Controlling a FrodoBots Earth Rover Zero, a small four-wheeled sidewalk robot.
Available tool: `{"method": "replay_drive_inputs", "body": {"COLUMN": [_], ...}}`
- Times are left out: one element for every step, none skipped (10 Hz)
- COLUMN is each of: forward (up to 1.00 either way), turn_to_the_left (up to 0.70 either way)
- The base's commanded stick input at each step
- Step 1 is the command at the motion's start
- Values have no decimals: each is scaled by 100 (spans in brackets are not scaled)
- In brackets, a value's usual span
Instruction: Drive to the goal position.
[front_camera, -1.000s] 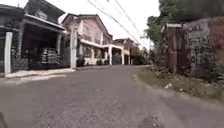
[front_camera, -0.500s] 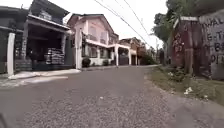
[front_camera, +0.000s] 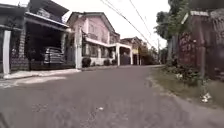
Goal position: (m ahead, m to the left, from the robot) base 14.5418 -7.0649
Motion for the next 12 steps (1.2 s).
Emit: {"method": "replay_drive_inputs", "body": {"forward": [85,85,85,85,85,85,85,85,85,85,85,85], "turn_to_the_left": [9,9,9,9,9,9,9,9,9,9,9,9]}}
